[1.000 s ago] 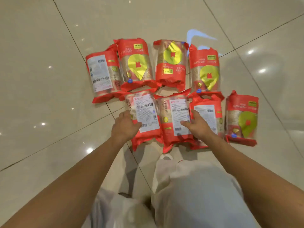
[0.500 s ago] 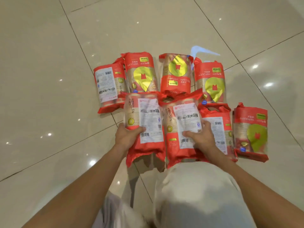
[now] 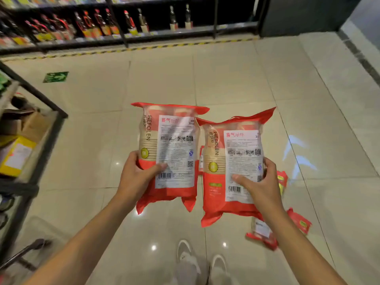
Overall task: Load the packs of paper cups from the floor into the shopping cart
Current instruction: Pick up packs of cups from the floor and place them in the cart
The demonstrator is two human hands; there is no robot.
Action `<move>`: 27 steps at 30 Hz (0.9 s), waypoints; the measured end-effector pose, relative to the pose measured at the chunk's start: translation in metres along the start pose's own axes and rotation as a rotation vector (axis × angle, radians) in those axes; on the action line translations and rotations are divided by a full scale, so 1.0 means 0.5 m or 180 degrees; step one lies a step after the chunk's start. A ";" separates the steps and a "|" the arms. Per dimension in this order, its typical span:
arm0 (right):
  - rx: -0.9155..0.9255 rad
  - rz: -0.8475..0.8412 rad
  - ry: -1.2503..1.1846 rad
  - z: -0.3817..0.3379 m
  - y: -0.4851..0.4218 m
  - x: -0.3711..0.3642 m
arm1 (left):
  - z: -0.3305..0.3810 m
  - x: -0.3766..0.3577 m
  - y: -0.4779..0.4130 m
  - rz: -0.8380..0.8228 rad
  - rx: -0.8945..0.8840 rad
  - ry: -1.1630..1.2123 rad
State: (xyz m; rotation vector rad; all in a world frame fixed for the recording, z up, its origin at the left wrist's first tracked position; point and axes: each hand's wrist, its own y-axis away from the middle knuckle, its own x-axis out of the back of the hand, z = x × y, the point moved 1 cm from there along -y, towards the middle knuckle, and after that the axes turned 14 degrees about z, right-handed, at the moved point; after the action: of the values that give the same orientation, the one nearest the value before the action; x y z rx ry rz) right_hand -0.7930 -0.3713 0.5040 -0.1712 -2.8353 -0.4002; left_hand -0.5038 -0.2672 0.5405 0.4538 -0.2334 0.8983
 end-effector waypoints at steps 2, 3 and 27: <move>0.0185 -0.0368 -0.0130 -0.095 0.082 -0.035 | 0.062 0.145 0.054 0.0348 -0.0090 0.0041; 0.0278 -0.0562 -0.0199 -0.134 0.124 -0.056 | 0.078 0.214 0.088 0.0550 -0.0116 0.0092; 0.0674 -0.3378 0.0304 -0.111 1.290 -0.466 | -0.541 1.230 0.772 0.3432 0.0949 0.1694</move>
State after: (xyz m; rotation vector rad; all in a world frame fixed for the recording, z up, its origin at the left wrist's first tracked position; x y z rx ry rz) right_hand -0.4573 0.2104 0.6537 1.3732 -2.5935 -0.2695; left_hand -0.4360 0.4978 0.6447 0.3275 0.1856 2.0871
